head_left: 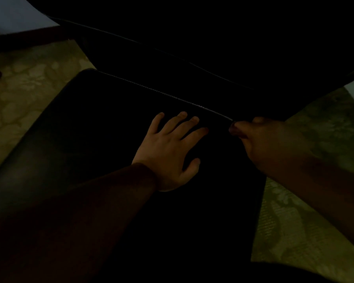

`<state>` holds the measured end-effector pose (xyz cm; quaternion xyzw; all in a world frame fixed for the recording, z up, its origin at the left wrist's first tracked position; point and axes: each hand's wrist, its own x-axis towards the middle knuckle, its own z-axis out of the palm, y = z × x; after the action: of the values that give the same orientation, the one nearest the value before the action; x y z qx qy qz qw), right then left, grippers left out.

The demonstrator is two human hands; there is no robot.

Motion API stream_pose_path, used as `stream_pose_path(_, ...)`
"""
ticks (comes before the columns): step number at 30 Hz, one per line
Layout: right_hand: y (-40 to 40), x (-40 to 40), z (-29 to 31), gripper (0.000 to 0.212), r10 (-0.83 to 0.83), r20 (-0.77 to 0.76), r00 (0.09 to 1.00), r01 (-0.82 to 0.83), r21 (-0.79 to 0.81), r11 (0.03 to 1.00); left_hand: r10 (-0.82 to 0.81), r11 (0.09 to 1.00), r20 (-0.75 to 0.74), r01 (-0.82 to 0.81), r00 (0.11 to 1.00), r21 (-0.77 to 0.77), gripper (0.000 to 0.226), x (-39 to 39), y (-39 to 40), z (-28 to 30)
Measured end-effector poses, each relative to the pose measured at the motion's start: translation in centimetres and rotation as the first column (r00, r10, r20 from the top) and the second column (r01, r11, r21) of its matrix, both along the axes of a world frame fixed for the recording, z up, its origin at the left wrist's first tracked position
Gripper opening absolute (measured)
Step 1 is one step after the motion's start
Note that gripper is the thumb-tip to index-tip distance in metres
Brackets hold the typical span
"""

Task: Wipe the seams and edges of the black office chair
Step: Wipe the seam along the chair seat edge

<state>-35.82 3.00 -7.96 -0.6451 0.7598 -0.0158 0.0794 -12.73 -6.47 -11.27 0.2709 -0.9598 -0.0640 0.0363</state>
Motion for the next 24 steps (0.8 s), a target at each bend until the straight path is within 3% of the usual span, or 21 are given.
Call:
stream_pose_path(2,-1.2,-0.1,-0.2,0.024,-0.025,-0.041,0.999,0.025,-0.017,1.0,0.005,1.0,0.008,-0.005,1.0,0.005,0.071,0.0,-0.1,0.1)
stream_pose_path(8,-0.6,0.7,0.5,0.028,-0.011,0.041,0.999,0.012,-0.02,1.0,-0.002,1.0,0.015,0.003,1.0,-0.013,0.072,-0.1,-0.1,0.1)
stream_pose_path(14,-2.2,0.6,-0.1,0.019,-0.032,-0.147,0.989,0.033,0.006,0.999,0.002,1.0,-0.007,-0.002,1.0,-0.007,0.071,-0.1,0.0,0.0)
stream_pose_path(19,-1.2,1.1,0.4,0.027,-0.01,0.003,1.0,0.01,-0.021,1.0,0.022,1.0,0.037,-0.021,0.999,-0.022,0.079,0.0,-0.1,-0.4)
stream_pose_path(24,-2.9,1.2,0.3,0.025,-0.018,-0.178,0.984,0.027,0.048,0.998,0.024,1.0,0.037,-0.023,0.999,-0.013,0.078,0.0,-0.2,-0.3)
